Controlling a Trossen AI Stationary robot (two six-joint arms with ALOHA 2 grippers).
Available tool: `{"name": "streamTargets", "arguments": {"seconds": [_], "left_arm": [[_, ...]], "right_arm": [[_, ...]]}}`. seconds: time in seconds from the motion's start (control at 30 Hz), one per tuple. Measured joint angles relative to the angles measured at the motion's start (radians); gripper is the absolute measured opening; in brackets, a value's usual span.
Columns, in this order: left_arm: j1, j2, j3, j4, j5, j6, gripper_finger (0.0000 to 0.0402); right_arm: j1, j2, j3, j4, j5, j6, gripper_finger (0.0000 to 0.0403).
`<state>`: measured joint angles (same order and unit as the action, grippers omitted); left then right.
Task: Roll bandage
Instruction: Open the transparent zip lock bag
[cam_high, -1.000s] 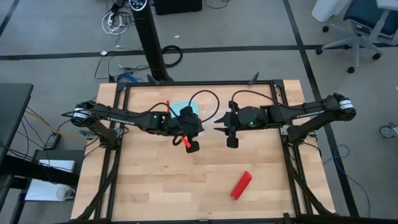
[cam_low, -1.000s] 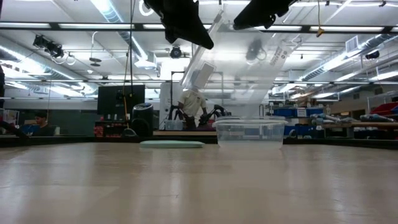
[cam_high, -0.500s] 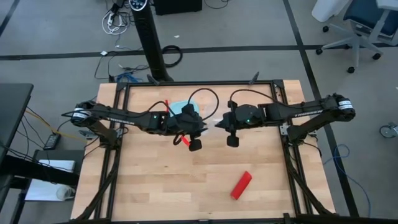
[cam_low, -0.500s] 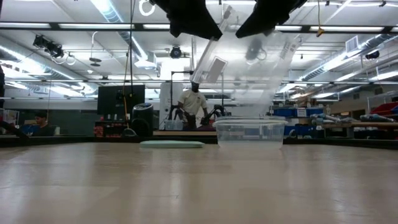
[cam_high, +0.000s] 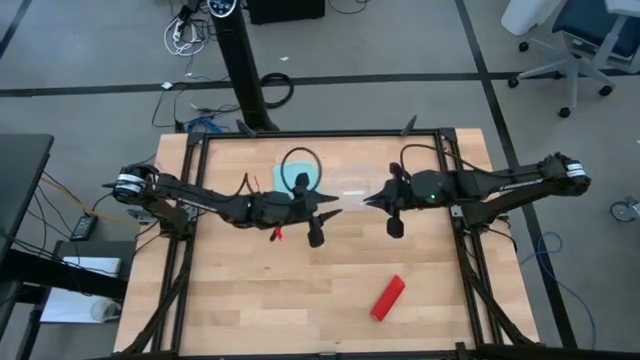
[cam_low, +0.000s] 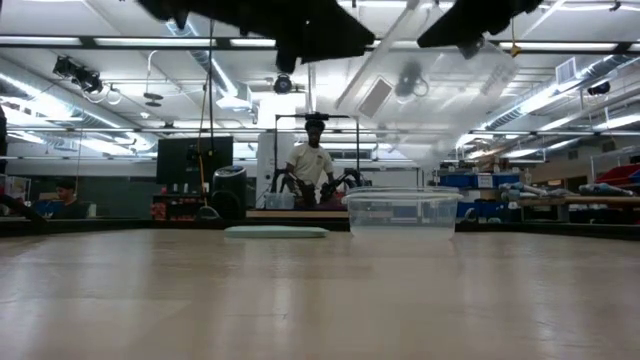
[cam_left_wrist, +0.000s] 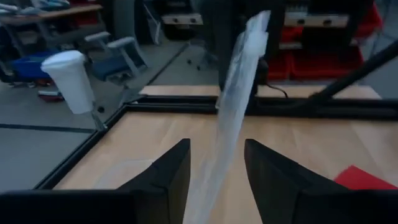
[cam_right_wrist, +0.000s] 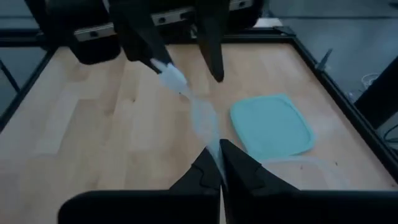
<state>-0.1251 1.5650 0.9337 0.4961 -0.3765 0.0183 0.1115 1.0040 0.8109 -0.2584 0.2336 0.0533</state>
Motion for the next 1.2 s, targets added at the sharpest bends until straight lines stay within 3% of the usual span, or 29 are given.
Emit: {"name": "streamTargets", "arguments": {"seconds": [0.13,0.47,0.83,1.2], "left_arm": [[-0.002,-0.001,-0.087,0.123,-0.056,-0.017,0.0156],[-0.001,-0.001,-0.098,0.098,-0.066,0.027,0.0156],[-0.002,-0.005,-0.099,0.024,-0.071,0.034,0.0156],[-0.007,-0.006,-0.167,0.171,-0.099,0.045,0.0156]], "right_arm": [[0.020,-0.042,-0.102,0.164,0.036,0.000,0.0001],[0.011,-0.041,-0.228,0.418,0.036,0.016,0.0000],[0.013,-0.072,-0.231,0.438,0.042,0.022,0.0000],[0.020,-0.134,-0.231,0.370,0.042,0.022,0.0000]]}}
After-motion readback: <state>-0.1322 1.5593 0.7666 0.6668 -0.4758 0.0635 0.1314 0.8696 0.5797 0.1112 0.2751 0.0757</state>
